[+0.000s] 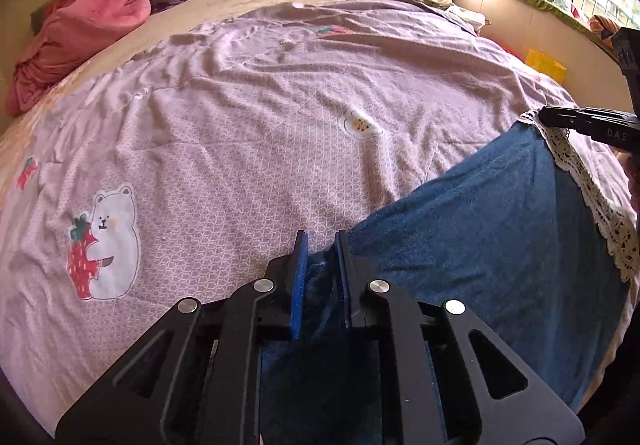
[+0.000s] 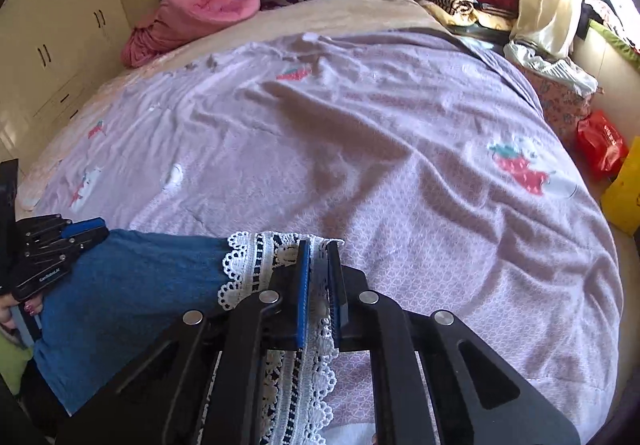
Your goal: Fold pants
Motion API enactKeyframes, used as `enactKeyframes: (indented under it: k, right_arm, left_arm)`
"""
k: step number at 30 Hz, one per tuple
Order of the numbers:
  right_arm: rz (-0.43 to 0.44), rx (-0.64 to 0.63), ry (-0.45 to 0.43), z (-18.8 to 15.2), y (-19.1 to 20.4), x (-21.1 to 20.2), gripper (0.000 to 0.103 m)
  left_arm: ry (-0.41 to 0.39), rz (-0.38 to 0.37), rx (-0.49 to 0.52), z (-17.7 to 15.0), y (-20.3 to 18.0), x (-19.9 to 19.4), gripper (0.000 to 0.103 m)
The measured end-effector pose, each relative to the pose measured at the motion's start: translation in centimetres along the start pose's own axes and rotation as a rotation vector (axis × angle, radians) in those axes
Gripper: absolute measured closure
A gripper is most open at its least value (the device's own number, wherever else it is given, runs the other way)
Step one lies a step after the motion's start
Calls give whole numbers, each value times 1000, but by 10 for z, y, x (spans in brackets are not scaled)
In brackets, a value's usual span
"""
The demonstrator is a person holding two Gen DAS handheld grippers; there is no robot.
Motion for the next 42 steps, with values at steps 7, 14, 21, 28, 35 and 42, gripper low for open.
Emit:
enactKeyframes:
  k: [7,14,21,28,35,42]
  right_arm:
    - [66,125,-39,-5,-16,-24,51]
    - [127,163,-112,-36,-12,-89,41]
    - [133,154,-101,-75,7,-110,34]
    - [143,156,-68,-104,28,-108,28]
    - [141,180,-43,-122,33,-108,25]
    - [67,161,-18,-133,34,-112,25]
  left_arm:
    - [-24,-10,-40,-4,12,-14,76]
    - [-107,-11,-61,-33,19,-78,53]
    - [-149,24,-104,-67,26,-133,35]
    - [-182,95,-177,-100,47,-176,29]
    - [-157,132,-258,-143,68,-191,23]
    - [-98,180,-334,-186,89,-186,21]
Point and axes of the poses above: each gripper's, at about its wrist camera, not at the fingertips, and x roughly the way its jaws point, y to its left, z to its top, the point moved 2 cm from there along x, roughly the way its jaws point, and after that the axes turned 4 degrees about y, right-handed, at the moved point
